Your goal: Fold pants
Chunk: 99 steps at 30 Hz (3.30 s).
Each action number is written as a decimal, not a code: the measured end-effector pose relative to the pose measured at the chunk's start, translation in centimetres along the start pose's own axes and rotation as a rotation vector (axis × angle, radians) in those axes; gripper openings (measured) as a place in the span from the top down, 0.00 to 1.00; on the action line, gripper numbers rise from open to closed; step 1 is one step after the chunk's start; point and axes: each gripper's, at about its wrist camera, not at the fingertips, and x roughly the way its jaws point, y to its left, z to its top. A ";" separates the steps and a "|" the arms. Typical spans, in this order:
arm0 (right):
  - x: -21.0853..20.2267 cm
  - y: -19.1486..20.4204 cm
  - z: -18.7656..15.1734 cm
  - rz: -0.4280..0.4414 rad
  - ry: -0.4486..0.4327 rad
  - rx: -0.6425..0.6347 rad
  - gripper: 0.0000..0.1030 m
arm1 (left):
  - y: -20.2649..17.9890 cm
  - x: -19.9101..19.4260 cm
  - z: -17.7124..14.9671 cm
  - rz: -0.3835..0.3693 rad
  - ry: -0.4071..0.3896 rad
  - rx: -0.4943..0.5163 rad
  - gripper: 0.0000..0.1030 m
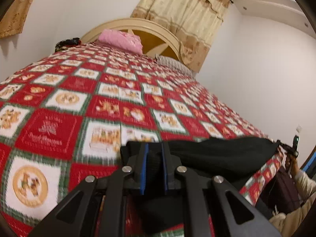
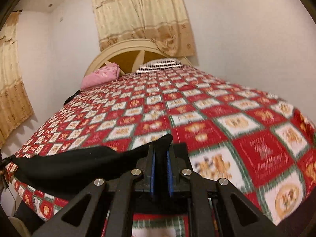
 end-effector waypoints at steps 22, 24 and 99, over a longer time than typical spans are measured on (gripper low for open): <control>-4.8 12.5 0.1 -0.075 0.002 -0.212 0.58 | 0.2 -5.8 -4.5 0.170 -0.005 0.120 0.63; -2.6 17.2 -0.4 0.011 0.048 -0.299 0.58 | -0.1 -6.1 -4.3 0.164 -0.026 0.109 0.62; 0.4 10.1 -1.1 -0.232 0.174 0.213 0.43 | -18.0 9.8 -4.2 -0.091 0.249 0.328 0.23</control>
